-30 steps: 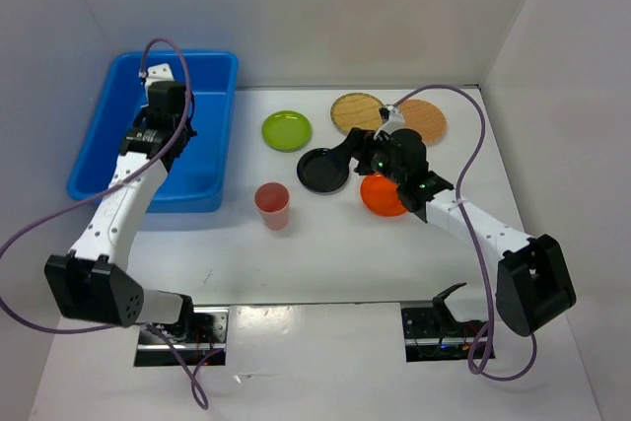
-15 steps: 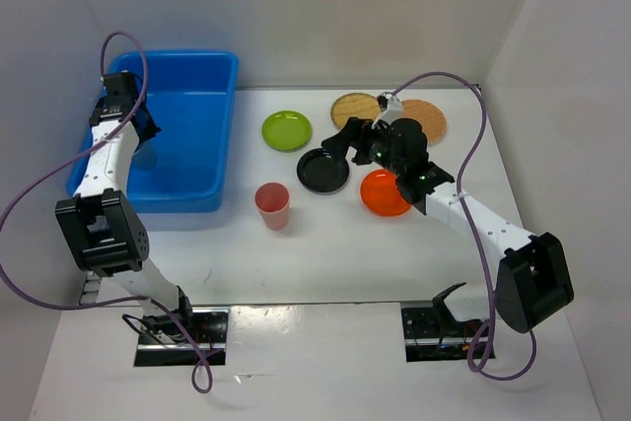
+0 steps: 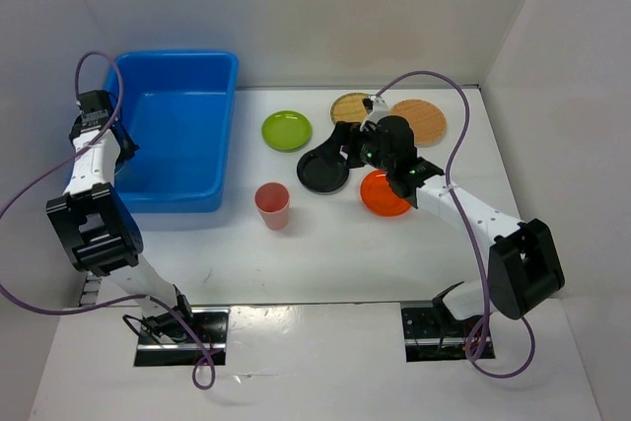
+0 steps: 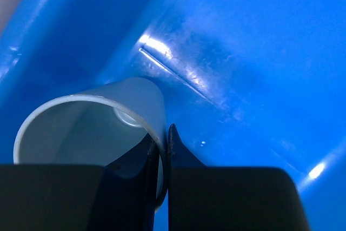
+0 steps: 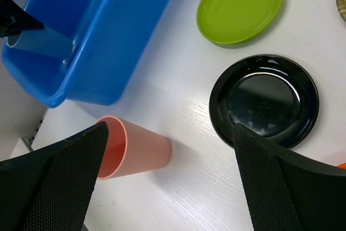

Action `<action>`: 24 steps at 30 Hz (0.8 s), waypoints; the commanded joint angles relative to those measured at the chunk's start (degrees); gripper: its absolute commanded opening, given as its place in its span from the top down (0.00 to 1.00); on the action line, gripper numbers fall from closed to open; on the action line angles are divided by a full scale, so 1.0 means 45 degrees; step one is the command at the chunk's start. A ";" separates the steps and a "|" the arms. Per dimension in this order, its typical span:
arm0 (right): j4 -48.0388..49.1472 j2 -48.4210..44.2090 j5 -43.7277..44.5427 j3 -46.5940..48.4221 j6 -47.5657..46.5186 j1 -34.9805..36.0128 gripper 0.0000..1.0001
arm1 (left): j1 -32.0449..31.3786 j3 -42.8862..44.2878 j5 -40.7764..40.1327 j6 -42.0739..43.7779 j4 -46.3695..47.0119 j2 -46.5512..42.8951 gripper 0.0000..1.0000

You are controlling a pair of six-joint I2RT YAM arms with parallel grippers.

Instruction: Place the mixed dishes into the plastic bin

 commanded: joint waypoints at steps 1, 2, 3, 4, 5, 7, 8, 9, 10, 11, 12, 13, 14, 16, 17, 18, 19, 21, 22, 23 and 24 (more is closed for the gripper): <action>0.0123 -0.0122 0.0134 0.0605 -0.0401 0.0114 0.00 | -0.0028 -0.0145 -0.0473 0.0237 0.0483 0.0573 0.97; 0.0007 -0.0123 0.0134 0.0721 -0.0517 0.0114 0.00 | -0.0028 -0.0145 -0.0591 0.0237 0.0483 0.0692 0.97; 0.0006 -0.0123 0.0134 0.0722 -0.0518 0.0114 0.00 | -0.0028 -0.0145 -0.0592 0.0237 0.0483 0.0809 0.97; 0.0006 -0.0123 0.0134 0.0722 -0.0518 0.0114 0.00 | -0.0028 -0.0145 -0.0592 0.0237 0.0483 0.1003 0.96; 0.0006 -0.0123 0.0134 0.0722 -0.0518 0.0114 0.00 | -0.0028 -0.0145 -0.0592 0.0237 0.0483 0.1005 0.96; 0.0006 -0.0123 0.0134 0.0722 -0.0518 0.0114 0.00 | -0.0028 -0.0145 -0.0708 0.0237 0.0483 0.1298 0.95; 0.0006 -0.0123 0.0134 0.0722 -0.0518 0.0114 0.00 | -0.0028 -0.0145 -0.0710 0.0237 0.0483 0.1472 0.92; 0.0006 -0.0123 0.0269 0.0722 -0.0518 0.0114 0.00 | -0.0028 -0.0029 -0.0710 0.0237 0.0483 0.1474 0.91; 0.0006 -0.0123 0.0271 0.0722 -0.0518 0.0114 0.00 | -0.0028 -0.0028 -0.0555 0.0237 0.0348 0.1609 0.88; 0.0006 -0.0123 0.0271 0.0722 -0.0518 0.0114 0.00 | -0.0028 0.0127 -0.0418 0.0237 0.0347 0.1611 0.80; 0.0006 -0.0123 0.0271 0.0722 -0.0518 0.0114 0.00 | -0.0028 0.0263 -0.0417 0.0237 0.0347 0.1611 0.77; -0.0110 -0.0123 0.0271 0.0722 -0.0518 0.0114 0.00 | -0.0028 0.0265 -0.0417 0.0237 0.0211 0.1611 0.74; -0.0111 -0.0123 0.0271 0.0722 -0.0518 0.0114 0.00 | -0.0028 0.0439 -0.0417 0.0237 0.0210 0.1611 0.68; -0.0111 -0.0240 0.0388 0.0722 -0.0518 0.0114 0.00 | -0.0028 0.0595 -0.0417 0.0237 0.0034 0.1398 0.43; -0.0111 -0.0240 0.0388 0.0722 -0.0518 0.0114 0.00 | -0.0028 0.0732 -0.0417 0.0237 -0.0121 0.1261 0.37; -0.0111 -0.0240 0.0388 0.0722 -0.0518 0.0114 0.00 | -0.0028 0.0734 -0.0417 0.0237 -0.0122 0.0873 0.32; -0.0111 -0.0240 0.0388 0.0722 -0.0518 0.0114 0.00 | -0.0028 0.0850 -0.0417 0.0237 -0.0122 0.0637 0.25; -0.0111 -0.0240 0.0388 0.0722 -0.0518 0.0114 0.00 | -0.0146 0.1027 -0.0417 0.0372 -0.0277 -0.0161 0.17; -0.0111 -0.0240 0.0388 0.0722 -0.0518 0.0114 0.00 | -0.0339 0.1278 -0.0417 0.0374 -0.0394 -0.0437 0.13; -0.0111 -0.0240 0.0388 0.0722 -0.0518 0.0114 0.00 | -0.0650 0.1648 -0.0552 0.0528 -0.0396 -0.0691 0.08; -0.0111 -0.0240 0.0388 0.0722 -0.0518 0.0114 0.00 | -0.0789 0.1864 -0.0553 0.0530 -0.0724 -0.1158 0.06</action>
